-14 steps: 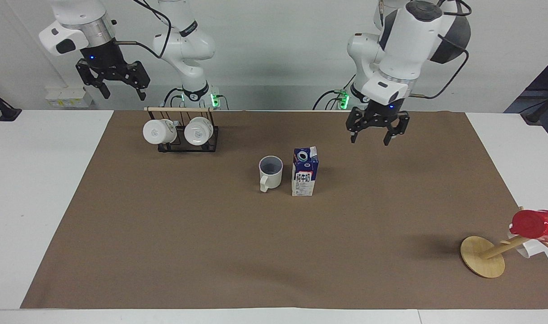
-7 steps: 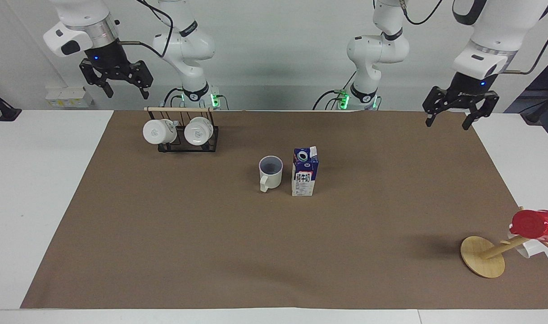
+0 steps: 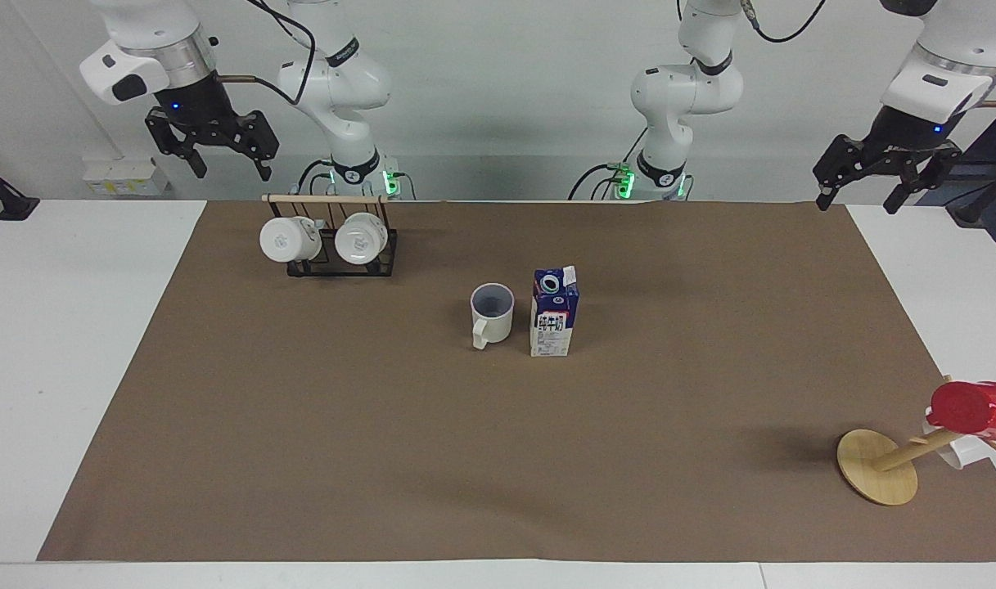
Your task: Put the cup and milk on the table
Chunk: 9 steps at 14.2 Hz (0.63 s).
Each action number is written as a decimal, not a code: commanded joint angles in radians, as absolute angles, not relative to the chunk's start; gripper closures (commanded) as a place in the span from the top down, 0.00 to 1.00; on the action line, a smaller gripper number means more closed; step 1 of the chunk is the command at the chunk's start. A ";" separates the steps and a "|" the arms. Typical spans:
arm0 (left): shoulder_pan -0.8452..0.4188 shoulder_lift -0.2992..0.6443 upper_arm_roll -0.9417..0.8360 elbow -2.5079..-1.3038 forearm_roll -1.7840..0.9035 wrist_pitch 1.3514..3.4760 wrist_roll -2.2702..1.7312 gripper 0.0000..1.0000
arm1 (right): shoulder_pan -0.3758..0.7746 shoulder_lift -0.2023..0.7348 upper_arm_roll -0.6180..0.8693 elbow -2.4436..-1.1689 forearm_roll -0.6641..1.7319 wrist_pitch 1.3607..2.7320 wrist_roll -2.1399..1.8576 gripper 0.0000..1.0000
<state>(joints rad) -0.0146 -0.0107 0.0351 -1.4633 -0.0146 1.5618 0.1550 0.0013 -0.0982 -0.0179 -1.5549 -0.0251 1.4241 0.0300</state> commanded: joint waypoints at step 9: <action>-0.005 -0.025 0.017 -1.460 -0.006 1.503 0.160 1.00 | -0.005 -0.121 -0.008 -1.583 -0.015 1.440 0.025 1.00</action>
<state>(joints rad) -0.0140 -0.0084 0.0290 -1.4484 -0.0146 1.5191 0.1550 0.0022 -0.0982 -0.0124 -1.5549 -0.0251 1.4249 0.0300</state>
